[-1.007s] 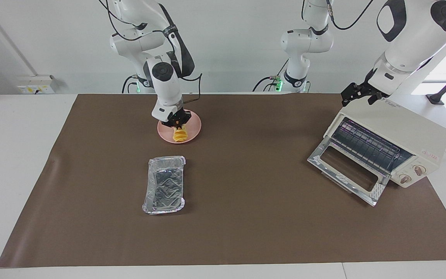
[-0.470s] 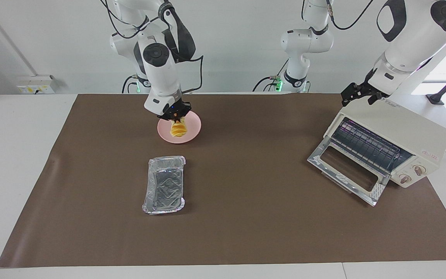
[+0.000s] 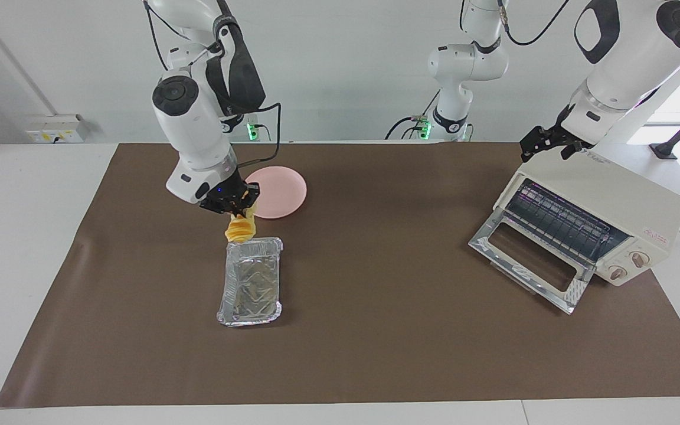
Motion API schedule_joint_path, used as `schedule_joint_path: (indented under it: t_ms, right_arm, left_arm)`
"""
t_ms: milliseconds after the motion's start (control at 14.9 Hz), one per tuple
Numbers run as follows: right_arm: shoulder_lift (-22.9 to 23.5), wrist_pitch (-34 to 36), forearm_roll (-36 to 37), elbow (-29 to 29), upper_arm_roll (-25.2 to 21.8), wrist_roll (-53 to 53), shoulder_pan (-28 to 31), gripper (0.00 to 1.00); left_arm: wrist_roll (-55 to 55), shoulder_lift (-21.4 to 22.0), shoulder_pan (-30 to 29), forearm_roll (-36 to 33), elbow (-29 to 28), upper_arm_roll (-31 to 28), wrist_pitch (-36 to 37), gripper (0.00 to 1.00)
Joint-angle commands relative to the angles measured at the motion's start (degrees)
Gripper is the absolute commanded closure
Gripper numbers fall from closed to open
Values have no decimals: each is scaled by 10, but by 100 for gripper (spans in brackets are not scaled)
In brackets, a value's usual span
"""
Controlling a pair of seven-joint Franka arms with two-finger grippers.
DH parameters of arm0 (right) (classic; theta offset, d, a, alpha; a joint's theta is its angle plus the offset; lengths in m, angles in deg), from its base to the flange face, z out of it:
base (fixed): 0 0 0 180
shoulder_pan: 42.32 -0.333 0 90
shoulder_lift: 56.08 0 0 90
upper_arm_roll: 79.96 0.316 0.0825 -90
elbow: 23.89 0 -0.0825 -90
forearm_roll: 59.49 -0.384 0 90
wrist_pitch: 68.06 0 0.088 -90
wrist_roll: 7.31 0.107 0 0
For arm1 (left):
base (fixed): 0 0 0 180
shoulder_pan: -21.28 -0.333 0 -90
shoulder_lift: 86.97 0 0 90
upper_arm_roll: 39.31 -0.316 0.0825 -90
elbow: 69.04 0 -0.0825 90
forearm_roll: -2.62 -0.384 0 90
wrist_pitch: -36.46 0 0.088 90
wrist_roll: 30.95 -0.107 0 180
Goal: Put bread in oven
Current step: 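Carry the bread with the right gripper and lower it into the foil tray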
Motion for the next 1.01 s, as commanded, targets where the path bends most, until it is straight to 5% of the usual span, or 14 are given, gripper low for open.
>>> schedule_joint_path:
  t_ms: [0, 403, 940]
  right_arm:
    - [91, 10, -10, -86, 4, -14, 7, 100]
    - [188, -47, -6, -131, 4, -17, 17, 100]
    - [199, -111, -7, -108, 4, -11, 7, 100]
  left_arm:
    - [1, 13, 2, -11, -10, -2, -6, 0]
    - [1, 13, 3, -11, -11, -2, -6, 0]
    - [1, 13, 3, -11, -10, -2, -6, 0]
